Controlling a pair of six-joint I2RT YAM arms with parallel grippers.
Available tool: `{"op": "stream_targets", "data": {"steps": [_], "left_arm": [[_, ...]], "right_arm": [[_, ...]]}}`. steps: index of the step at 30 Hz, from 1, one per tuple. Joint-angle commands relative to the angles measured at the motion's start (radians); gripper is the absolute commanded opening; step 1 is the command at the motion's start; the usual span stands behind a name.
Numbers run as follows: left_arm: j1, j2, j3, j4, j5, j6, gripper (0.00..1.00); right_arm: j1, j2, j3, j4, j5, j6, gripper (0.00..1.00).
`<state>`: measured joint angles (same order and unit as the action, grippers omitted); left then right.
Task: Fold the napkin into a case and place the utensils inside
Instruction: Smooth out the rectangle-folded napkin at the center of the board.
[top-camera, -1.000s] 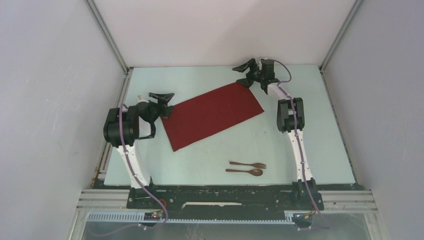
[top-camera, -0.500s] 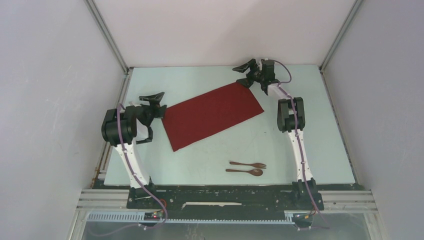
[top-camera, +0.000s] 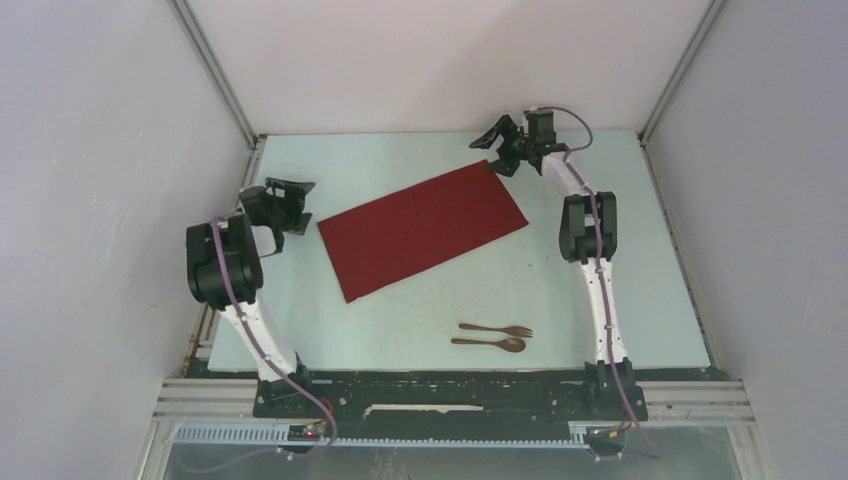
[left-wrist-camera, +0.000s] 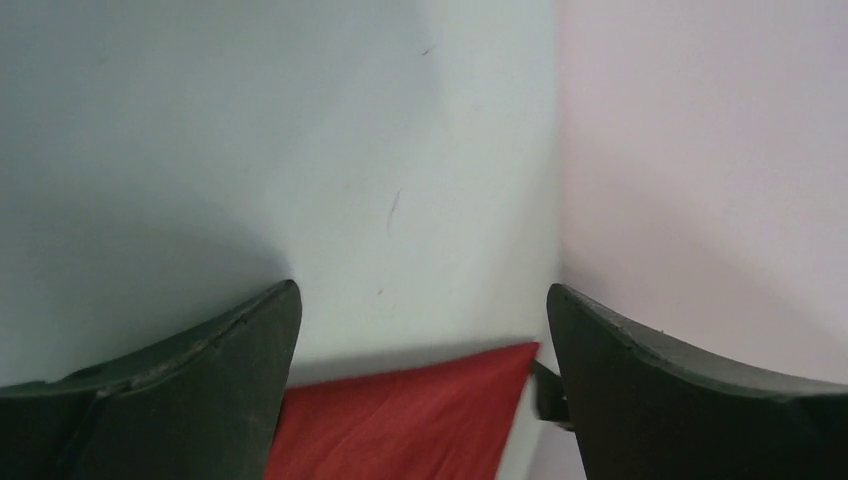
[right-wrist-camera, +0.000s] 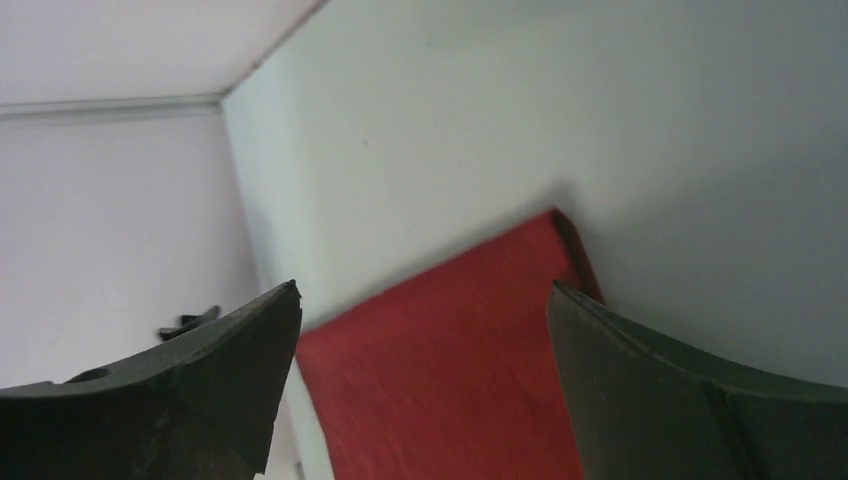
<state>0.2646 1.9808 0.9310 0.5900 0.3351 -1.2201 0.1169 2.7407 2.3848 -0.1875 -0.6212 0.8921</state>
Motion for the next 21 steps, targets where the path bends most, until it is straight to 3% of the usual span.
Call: {"op": "stream_targets", "data": {"steps": [1,4,6,10,14,21], "left_arm": [[-0.032,-0.239,0.060,-0.373,-0.055,0.255,1.00],[-0.089,-0.412,0.112,-0.634,-0.155,0.373,1.00],[-0.134,-0.510,0.078,-0.685,-0.157,0.410,1.00],[-0.246,-0.658,-0.010,-0.772,-0.125,0.499,1.00],[-0.374,-0.756,-0.096,-0.848,-0.115,0.579,1.00],[-0.544,-0.832,-0.160,-0.937,-0.116,0.611,0.98]], "right_arm": [[-0.013,-0.255,0.032,-0.389,0.144,-0.406,1.00],[-0.004,-0.361,-0.026,-0.642,0.318,-0.612,1.00],[0.008,-0.399,-0.084,-0.743,0.396,-0.739,1.00],[0.062,-0.338,0.042,-0.955,0.557,-0.925,1.00],[0.069,-0.312,0.085,-0.973,0.517,-0.979,0.99],[0.096,-0.203,0.147,-0.993,0.480,-1.070,0.89]]}}
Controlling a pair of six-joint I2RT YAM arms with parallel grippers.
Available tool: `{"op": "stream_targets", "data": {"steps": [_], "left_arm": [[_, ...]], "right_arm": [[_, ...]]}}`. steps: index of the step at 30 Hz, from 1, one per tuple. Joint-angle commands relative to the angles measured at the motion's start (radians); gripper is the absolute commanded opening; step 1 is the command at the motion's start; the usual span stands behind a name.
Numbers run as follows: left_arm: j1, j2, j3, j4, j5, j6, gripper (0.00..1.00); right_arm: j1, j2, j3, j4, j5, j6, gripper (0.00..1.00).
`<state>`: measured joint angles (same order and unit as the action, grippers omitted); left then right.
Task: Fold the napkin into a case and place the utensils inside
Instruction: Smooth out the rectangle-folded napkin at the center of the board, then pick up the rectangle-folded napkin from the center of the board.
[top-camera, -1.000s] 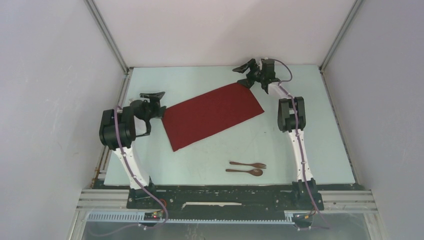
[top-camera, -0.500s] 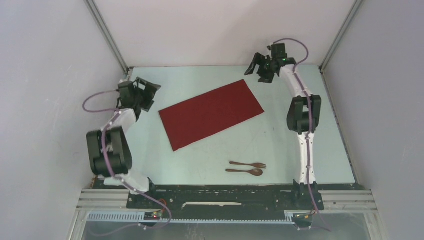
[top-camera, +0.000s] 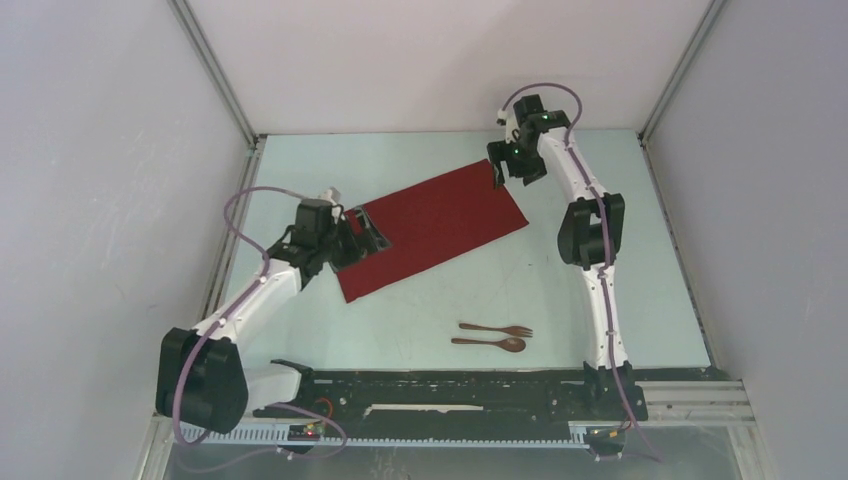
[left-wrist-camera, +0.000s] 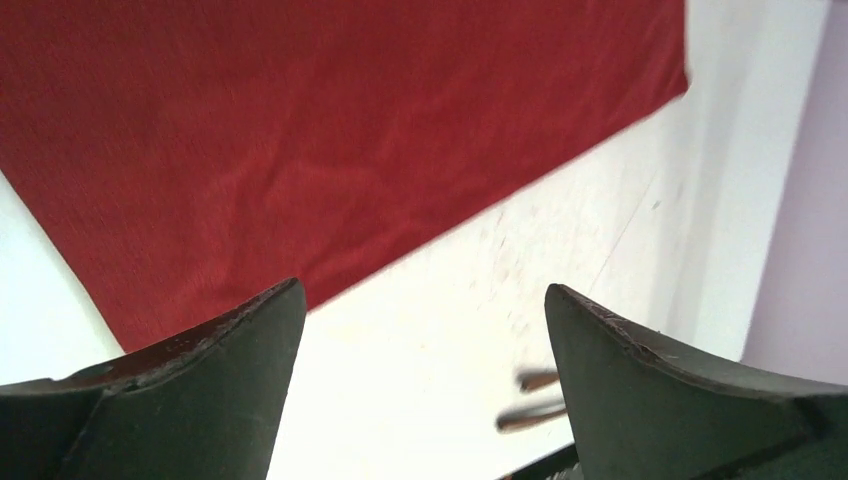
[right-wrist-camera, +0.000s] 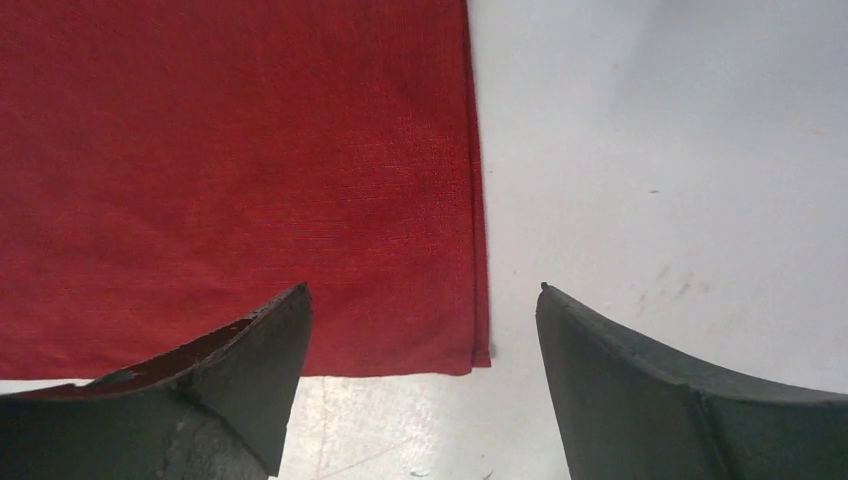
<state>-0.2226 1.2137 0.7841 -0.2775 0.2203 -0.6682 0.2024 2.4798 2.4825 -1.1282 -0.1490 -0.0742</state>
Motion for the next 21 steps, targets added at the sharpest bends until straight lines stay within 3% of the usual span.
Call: {"op": "stream_targets", "data": {"steps": [1,15,21], "left_arm": [[-0.068,-0.072,-0.016,-0.080,-0.002,0.057,0.97],[-0.113,-0.144,-0.018,-0.126,0.008,0.021,0.97],[-0.113,-0.156,0.017,-0.149,0.010,0.027,0.97]], "right_arm": [[0.014,0.071,0.047,-0.046,0.014,-0.105,0.88],[0.035,0.167,0.036,0.001,0.032,-0.070,0.84],[0.055,0.182,-0.002,0.003,0.065,-0.042,0.72]]}}
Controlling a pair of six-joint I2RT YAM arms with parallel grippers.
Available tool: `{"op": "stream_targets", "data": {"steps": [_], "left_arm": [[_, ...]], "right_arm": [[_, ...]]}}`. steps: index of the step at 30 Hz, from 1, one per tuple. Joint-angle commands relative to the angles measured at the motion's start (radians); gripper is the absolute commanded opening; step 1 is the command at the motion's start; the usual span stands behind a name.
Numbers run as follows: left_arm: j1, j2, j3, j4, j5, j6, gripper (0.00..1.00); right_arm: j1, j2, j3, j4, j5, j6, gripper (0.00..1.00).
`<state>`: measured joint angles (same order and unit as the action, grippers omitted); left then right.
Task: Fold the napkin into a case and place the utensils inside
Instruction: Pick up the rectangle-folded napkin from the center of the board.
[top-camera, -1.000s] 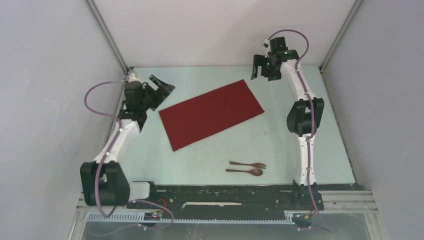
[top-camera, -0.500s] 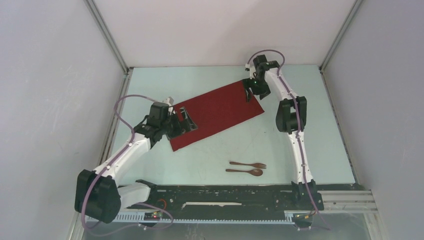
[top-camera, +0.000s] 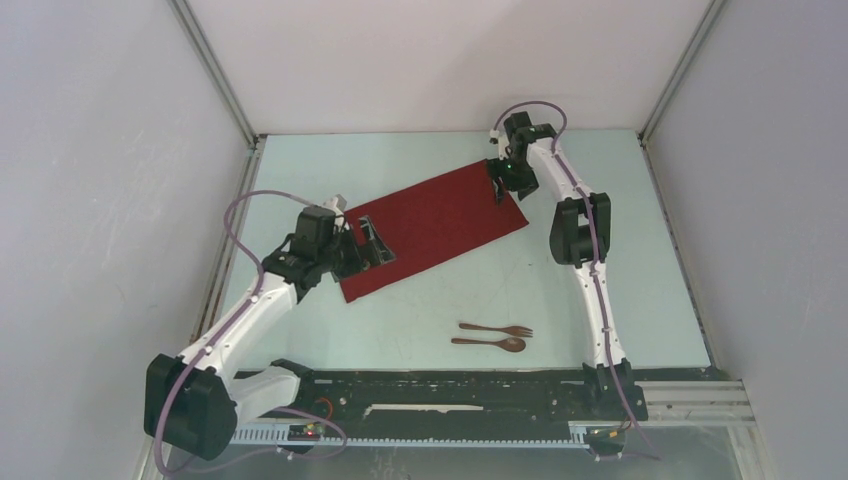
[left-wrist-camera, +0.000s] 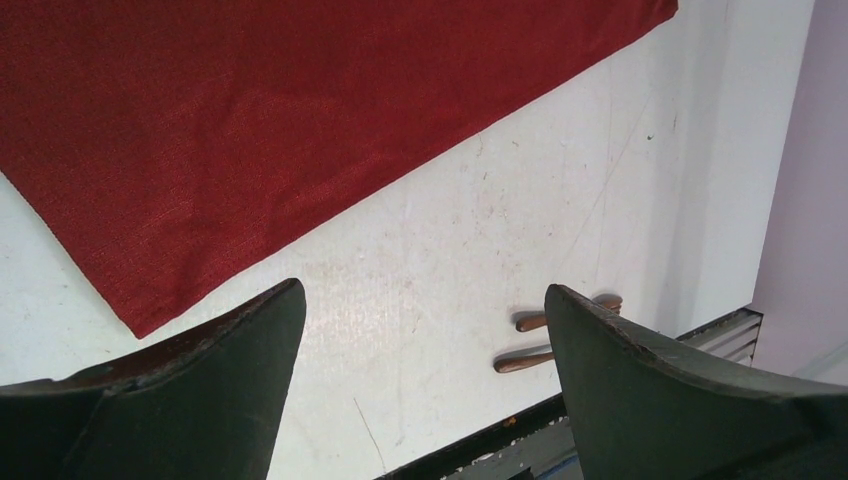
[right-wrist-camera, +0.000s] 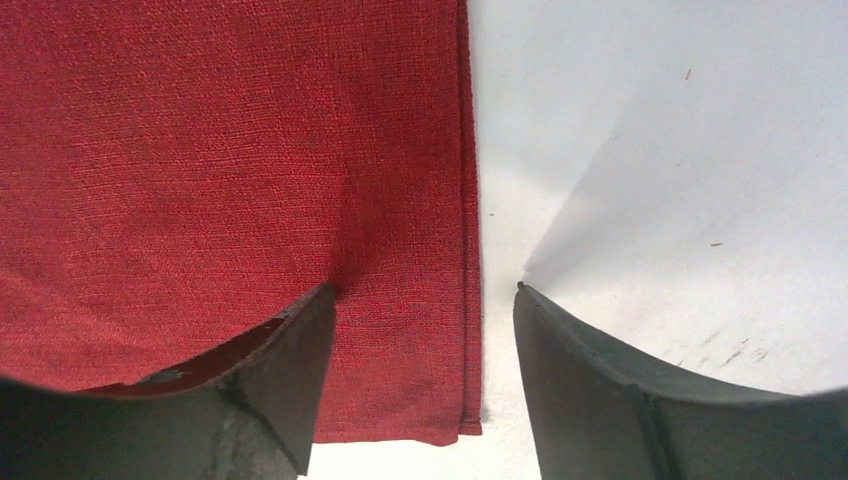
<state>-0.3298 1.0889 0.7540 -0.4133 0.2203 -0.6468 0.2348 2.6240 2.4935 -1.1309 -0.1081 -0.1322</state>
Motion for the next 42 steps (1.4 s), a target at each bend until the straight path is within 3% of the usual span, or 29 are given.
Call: {"op": "stream_targets", "data": {"steps": [1,6,12,21,26,33,42], "left_arm": [[-0.006,-0.033,0.051,-0.018,0.011,0.006,0.97],[-0.006,-0.056,0.071,-0.037,0.016,0.008,0.97],[-0.007,-0.090,0.097,-0.063,0.017,0.011,0.98],[-0.006,-0.124,0.112,-0.109,0.012,0.029,0.98],[-0.006,-0.128,0.105,-0.121,0.001,0.032,0.98],[-0.006,-0.125,0.077,-0.114,-0.014,0.020,0.98],[-0.006,-0.142,0.065,-0.119,-0.015,0.000,0.98]], "right_arm": [[0.028,0.035,-0.019,0.007,0.029,0.020,0.72],[0.049,0.035,-0.021,-0.004,0.048,0.037,0.73],[0.051,0.053,-0.015,-0.024,0.058,0.084,0.63],[0.058,0.051,-0.008,-0.003,0.121,0.074,0.28],[0.058,-0.003,-0.034,0.044,0.134,0.025,0.00],[0.029,-0.134,-0.160,0.142,0.064,0.051,0.00],[-0.047,-0.146,-0.158,0.138,-0.008,0.048,0.00]]}}
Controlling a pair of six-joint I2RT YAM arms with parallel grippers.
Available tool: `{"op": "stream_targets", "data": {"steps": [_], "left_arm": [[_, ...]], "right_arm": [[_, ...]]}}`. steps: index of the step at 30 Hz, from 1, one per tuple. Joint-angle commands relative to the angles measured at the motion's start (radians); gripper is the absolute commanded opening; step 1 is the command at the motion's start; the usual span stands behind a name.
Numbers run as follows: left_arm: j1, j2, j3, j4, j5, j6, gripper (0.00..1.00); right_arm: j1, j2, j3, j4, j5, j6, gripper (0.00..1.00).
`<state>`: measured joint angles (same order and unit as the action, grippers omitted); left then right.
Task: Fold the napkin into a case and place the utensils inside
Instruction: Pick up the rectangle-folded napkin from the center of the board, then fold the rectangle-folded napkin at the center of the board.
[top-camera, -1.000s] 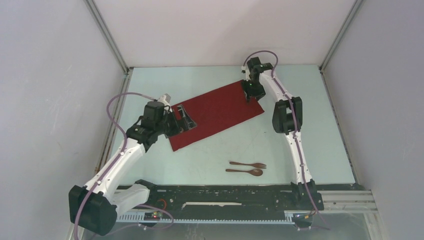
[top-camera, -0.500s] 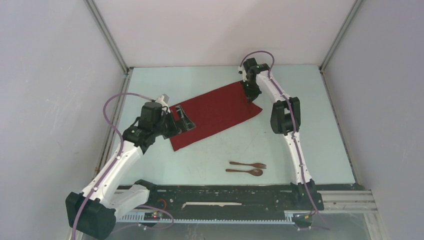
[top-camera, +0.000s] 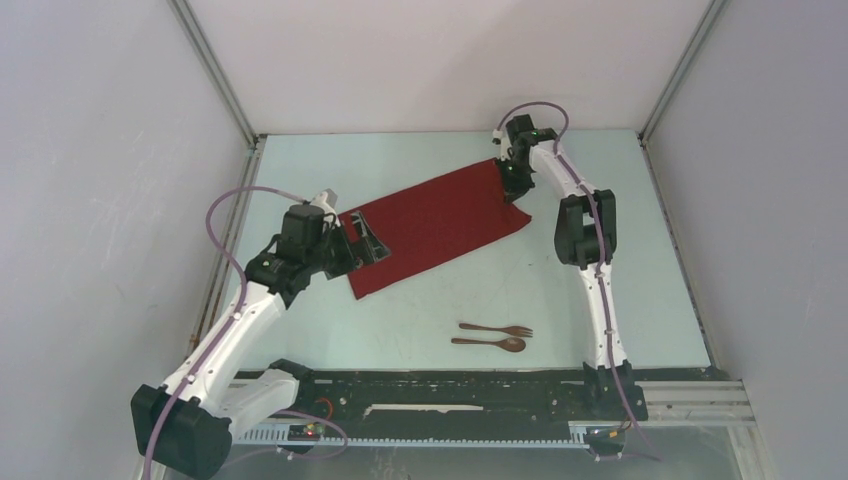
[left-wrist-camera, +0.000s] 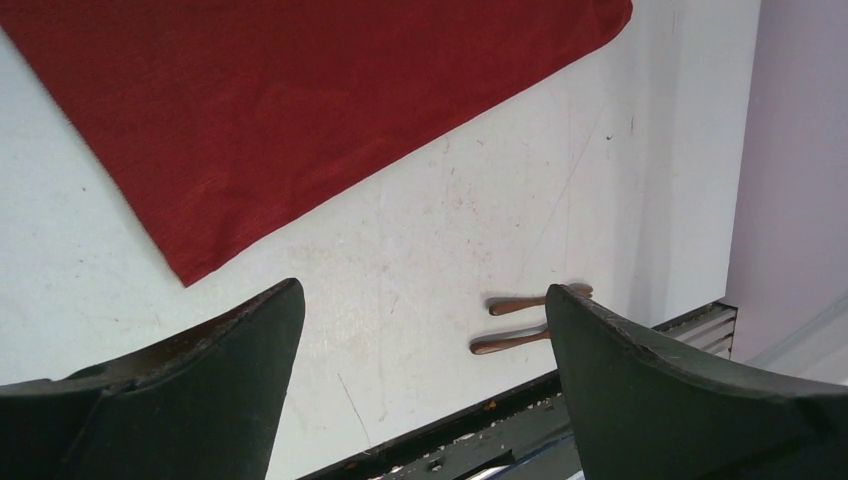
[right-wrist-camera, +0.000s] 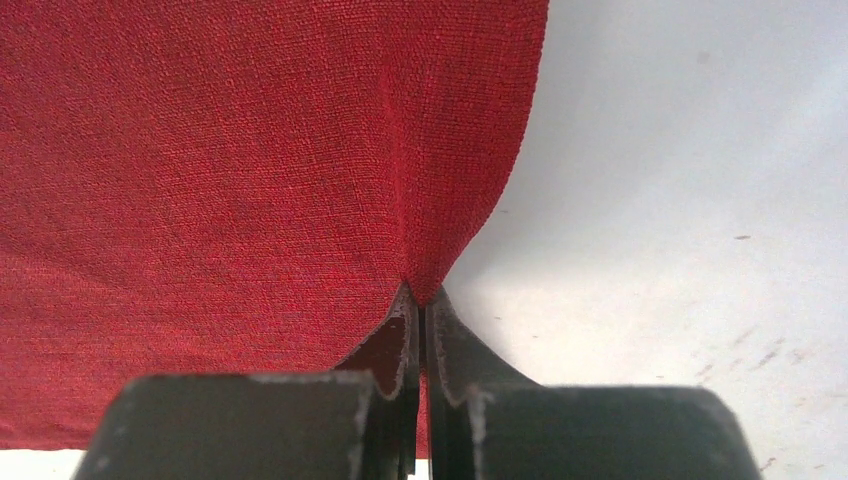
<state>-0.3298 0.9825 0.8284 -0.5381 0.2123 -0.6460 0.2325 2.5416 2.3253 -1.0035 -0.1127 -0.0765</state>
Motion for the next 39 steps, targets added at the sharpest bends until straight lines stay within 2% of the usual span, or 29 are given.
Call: {"op": "stream_targets", "data": {"steps": [1,8,15,26,39], "left_arm": [[-0.006,-0.038,-0.013,0.005,-0.007,-0.001,0.98],[-0.006,-0.052,-0.031,0.001,0.002,0.002,0.98],[-0.005,-0.089,-0.044,-0.013,-0.011,0.013,0.98],[-0.004,-0.148,-0.054,-0.037,-0.031,0.051,0.99],[0.006,-0.214,-0.068,-0.060,-0.030,0.081,1.00]], "right_arm": [[-0.050,-0.065,0.014,0.010,-0.001,-0.009,0.00],[-0.067,-0.069,0.044,0.007,0.033,-0.026,0.00],[0.000,-0.095,0.038,-0.005,0.084,-0.009,0.00],[0.188,-0.164,-0.009,-0.030,0.230,0.049,0.00],[0.418,-0.136,0.063,-0.085,0.230,0.072,0.00]]}}
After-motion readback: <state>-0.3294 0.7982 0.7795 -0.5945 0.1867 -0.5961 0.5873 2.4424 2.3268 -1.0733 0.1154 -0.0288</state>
